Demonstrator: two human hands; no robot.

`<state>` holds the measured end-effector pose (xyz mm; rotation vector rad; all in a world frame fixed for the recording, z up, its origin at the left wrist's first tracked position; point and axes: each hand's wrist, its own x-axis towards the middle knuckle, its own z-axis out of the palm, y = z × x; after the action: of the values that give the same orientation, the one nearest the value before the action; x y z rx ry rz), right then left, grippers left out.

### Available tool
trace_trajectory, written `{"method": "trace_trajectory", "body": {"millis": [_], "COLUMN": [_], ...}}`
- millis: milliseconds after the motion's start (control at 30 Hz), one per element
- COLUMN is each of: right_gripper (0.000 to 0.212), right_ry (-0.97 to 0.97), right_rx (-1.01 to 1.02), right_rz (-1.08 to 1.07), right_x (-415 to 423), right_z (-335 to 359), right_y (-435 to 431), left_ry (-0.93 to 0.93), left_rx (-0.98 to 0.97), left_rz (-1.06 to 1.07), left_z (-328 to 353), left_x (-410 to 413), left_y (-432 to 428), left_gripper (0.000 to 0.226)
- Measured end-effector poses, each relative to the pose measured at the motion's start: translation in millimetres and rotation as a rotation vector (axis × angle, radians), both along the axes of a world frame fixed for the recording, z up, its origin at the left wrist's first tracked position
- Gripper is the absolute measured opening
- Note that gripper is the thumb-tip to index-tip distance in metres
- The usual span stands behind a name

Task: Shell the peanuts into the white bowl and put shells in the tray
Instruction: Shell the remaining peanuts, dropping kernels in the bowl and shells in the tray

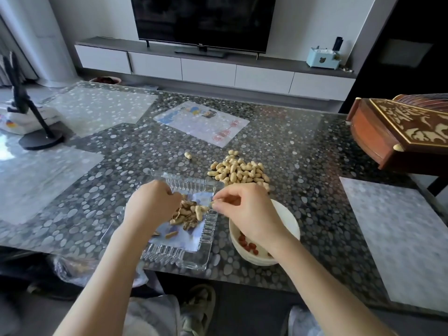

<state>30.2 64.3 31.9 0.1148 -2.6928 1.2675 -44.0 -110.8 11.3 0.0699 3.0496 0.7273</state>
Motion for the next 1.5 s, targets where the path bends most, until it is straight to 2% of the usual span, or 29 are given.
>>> {"method": "trace_trajectory", "body": {"millis": [167,233,333,400,500,600,700,800,1033,1200,1333,1400,1500], "right_gripper": [0.034,0.039,0.027,0.018,0.014,0.013,0.025,0.028,0.022,0.004,0.016,0.019,0.020], "right_ry": [-0.064,-0.060,-0.040,-0.112,-0.244,-0.267,-0.293,-0.381,-0.324,-0.071,-0.027,-0.021,-0.003], "right_rx": [0.248,0.267,0.271,0.282,0.379,0.374,0.387,0.417,0.358,0.035,-0.264,-0.298,-0.352], "right_rz": [0.128,0.081,-0.167,-0.308,-0.325,-0.332,-0.383,-0.376,-0.394,-0.284,-0.057,-0.003,0.055], "right_x": [-24.1,-28.8,-39.5,-51.1,-67.1,-78.2,-89.6,-98.1,-98.1,-67.2,-25.2,-9.7,5.7], "right_z": [-9.2,-7.7,1.3,1.9,-13.1,-29.8,-40.8,-50.1,-60.5,-21.0,13.6,20.9,26.5], "right_y": [-25.3,-16.9,20.5,55.9,98.1,111.6,110.3,107.0,106.7,98.0,74.0,64.3,56.1], "left_ry": [-0.051,-0.044,0.035,0.085,0.120,0.155,0.186,0.221,0.252,0.214,0.041,-0.043,-0.195], "left_rx": [-0.081,-0.073,-0.011,0.029,0.077,0.127,0.172,0.184,0.242,0.387,0.612,0.726,0.869], "left_rz": [-0.024,-0.035,-0.025,-0.007,-0.009,-0.021,-0.036,-0.069,-0.114,-0.199,-0.358,-0.425,-0.493], "left_z": [-7.2,-7.7,-5.4,-3.8,-1.1,0.9,1.9,1.5,3.0,10.0,15.9,19.6,21.3], "left_x": [-3.0,-4.9,-5.4,-5.0,-3.3,-2.3,-0.6,0.4,1.6,9.1,23.0,31.8,38.9], "left_y": [-5.7,-6.4,-5.5,-3.4,1.2,6.4,13.4,20.8,37.0,48.1,58.5,62.0,63.6], "left_gripper": [0.046,0.044,0.042,0.043,0.044,0.045,0.046,0.043,0.036,0.041,0.049,0.050,0.038]}}
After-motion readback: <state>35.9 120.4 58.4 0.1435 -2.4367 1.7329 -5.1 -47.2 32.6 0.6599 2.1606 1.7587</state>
